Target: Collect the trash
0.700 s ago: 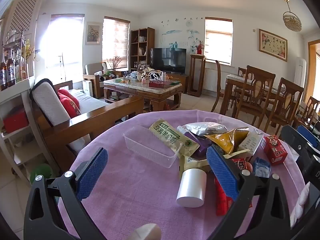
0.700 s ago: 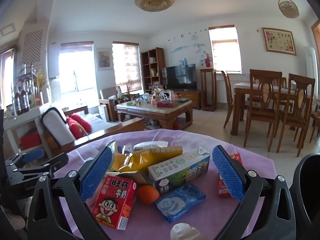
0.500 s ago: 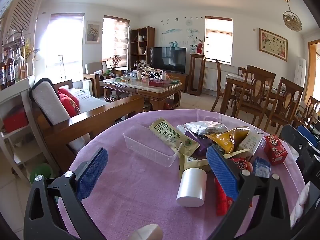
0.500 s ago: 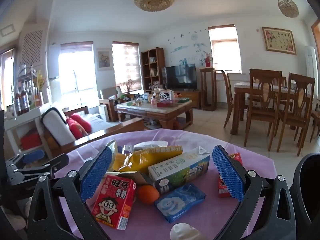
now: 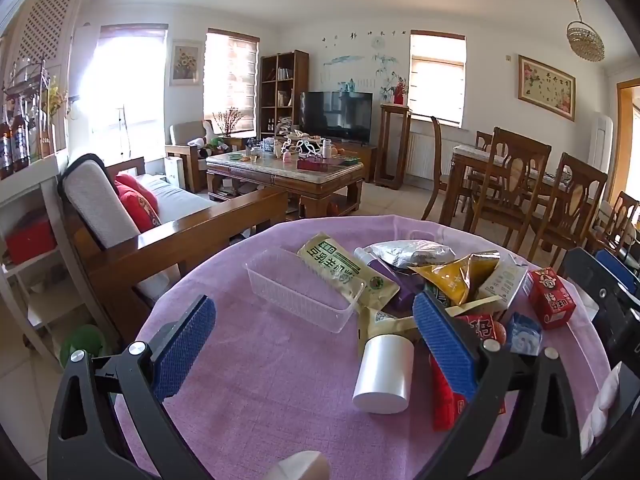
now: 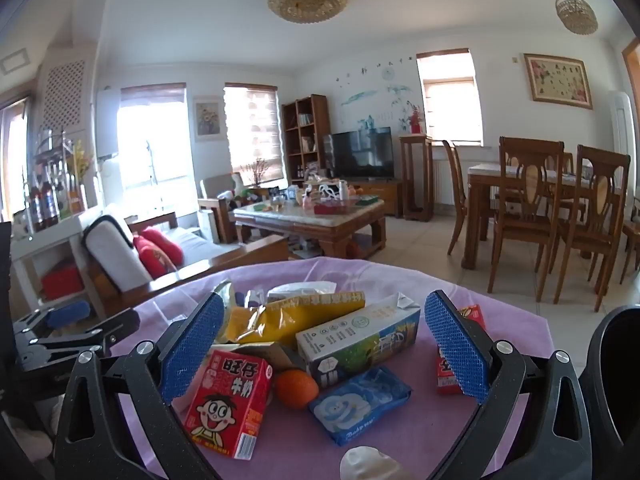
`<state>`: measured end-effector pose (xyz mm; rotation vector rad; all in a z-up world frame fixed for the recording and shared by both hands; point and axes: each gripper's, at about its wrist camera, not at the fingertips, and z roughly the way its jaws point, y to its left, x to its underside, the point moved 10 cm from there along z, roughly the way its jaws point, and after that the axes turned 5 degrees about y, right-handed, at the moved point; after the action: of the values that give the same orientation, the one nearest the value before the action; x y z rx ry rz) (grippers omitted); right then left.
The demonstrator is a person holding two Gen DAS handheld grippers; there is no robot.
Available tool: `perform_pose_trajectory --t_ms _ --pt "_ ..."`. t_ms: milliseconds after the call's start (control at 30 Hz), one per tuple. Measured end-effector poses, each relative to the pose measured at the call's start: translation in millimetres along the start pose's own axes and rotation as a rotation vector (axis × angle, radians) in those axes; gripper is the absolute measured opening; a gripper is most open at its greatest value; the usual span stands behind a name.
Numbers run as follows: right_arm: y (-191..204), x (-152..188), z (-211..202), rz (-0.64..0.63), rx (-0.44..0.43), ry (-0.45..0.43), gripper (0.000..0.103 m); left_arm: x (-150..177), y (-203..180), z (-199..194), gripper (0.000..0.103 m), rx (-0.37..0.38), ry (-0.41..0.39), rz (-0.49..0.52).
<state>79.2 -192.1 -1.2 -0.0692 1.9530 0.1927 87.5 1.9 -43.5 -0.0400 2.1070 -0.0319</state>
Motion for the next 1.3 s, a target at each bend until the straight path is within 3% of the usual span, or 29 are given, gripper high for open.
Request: perform_pose_trajectory --t_ms 1300 --pt "-0.8 0.6 -0.3 0.006 -0.002 0.000 0.099 -0.4 -1.7 2.3 0.098 -0.002 0.007 0.004"
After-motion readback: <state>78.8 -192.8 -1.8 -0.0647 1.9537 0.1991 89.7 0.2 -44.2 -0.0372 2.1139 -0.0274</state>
